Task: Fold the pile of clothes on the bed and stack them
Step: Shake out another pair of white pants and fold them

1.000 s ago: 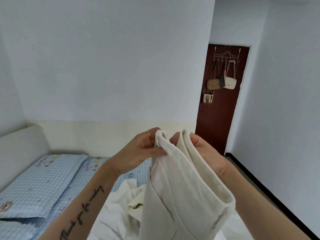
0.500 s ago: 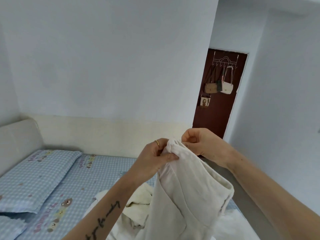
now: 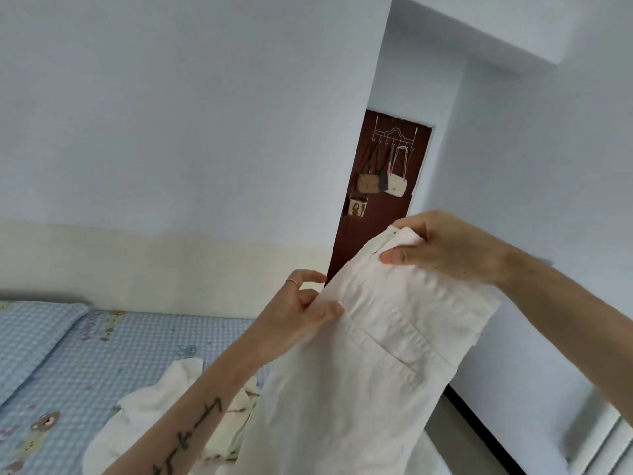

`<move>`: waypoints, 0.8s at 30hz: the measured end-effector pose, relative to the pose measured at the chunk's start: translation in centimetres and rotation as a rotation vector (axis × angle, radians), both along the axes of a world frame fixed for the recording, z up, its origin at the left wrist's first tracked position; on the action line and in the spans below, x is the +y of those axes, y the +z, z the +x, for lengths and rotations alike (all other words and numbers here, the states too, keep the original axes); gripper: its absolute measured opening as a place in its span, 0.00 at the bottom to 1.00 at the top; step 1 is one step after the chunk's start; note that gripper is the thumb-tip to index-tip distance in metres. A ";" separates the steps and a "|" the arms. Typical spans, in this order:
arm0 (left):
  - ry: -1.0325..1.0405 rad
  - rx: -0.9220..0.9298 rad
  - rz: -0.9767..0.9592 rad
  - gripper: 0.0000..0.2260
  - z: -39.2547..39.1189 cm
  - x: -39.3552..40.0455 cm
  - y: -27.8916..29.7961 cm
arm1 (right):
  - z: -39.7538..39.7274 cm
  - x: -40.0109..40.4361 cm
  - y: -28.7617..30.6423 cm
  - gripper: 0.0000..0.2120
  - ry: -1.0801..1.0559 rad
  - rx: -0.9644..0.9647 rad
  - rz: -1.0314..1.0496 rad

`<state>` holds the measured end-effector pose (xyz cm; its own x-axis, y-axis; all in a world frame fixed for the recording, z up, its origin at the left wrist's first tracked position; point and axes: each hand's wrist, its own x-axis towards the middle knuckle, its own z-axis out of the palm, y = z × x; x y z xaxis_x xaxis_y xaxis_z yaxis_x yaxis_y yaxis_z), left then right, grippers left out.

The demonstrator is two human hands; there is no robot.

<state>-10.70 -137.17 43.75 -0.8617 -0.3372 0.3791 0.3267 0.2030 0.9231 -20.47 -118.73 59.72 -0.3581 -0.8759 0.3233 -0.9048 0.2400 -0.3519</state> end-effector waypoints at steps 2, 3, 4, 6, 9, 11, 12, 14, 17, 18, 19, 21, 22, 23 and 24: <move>-0.082 -0.074 -0.025 0.28 0.0 -0.4 -0.8 | -0.1 1.2 2.4 0.07 0.026 0.016 -0.001; -0.119 -0.100 -0.041 0.28 -0.1 -0.5 -1.2 | -0.1 1.6 3.4 0.08 0.035 0.032 0.005; -0.148 -0.119 -0.060 0.28 -0.2 -0.5 -1.6 | 0.0 2.0 4.4 0.07 0.049 0.044 0.009; -0.190 -0.149 -0.090 0.28 -0.3 -0.4 -2.1 | 0.4 2.6 6.0 0.02 0.100 0.027 0.009; -0.240 -0.183 -0.122 0.28 -0.5 -0.1 -2.4 | 1.1 3.1 7.3 0.06 0.168 0.008 0.043; -0.228 -0.209 -0.136 0.27 -0.8 -0.1 -2.7 | 1.4 3.2 7.8 0.09 0.205 0.013 0.074; -0.205 -0.210 -0.135 0.26 -0.9 0.0 -2.9 | 1.4 3.2 7.9 0.10 0.220 0.016 0.084; -0.134 -0.191 -0.113 0.25 -0.8 0.3 -3.5 | 1.5 3.3 8.1 0.10 0.222 0.010 0.076; 0.005 -0.130 -0.087 0.18 0.1 0.5 -4.0 | 1.5 3.6 8.3 0.07 0.203 0.005 0.021; 0.057 -0.104 -0.091 0.16 0.6 0.4 -4.1 | 1.4 3.7 8.4 0.07 0.207 0.006 0.003; 0.101 -0.073 -0.087 0.14 1.2 0.3 -4.3 | 1.5 3.6 8.5 0.06 0.209 -0.003 -0.013; 0.159 -0.024 -0.073 0.13 2.5 0.2 -4.7 | 1.7 3.3 8.7 0.05 0.205 -0.006 -0.025; 0.184 -0.020 -0.074 0.14 3.3 0.2 -5.0 | 2.0 2.8 8.7 0.07 0.208 0.005 -0.017; 0.207 -0.031 -0.076 0.15 4.0 0.0 -5.4 | 2.3 2.4 8.7 0.09 0.212 0.015 -0.004; 0.230 -0.054 -0.069 0.17 4.8 -0.2 -5.7 | 2.6 1.7 8.6 0.11 0.222 0.020 0.011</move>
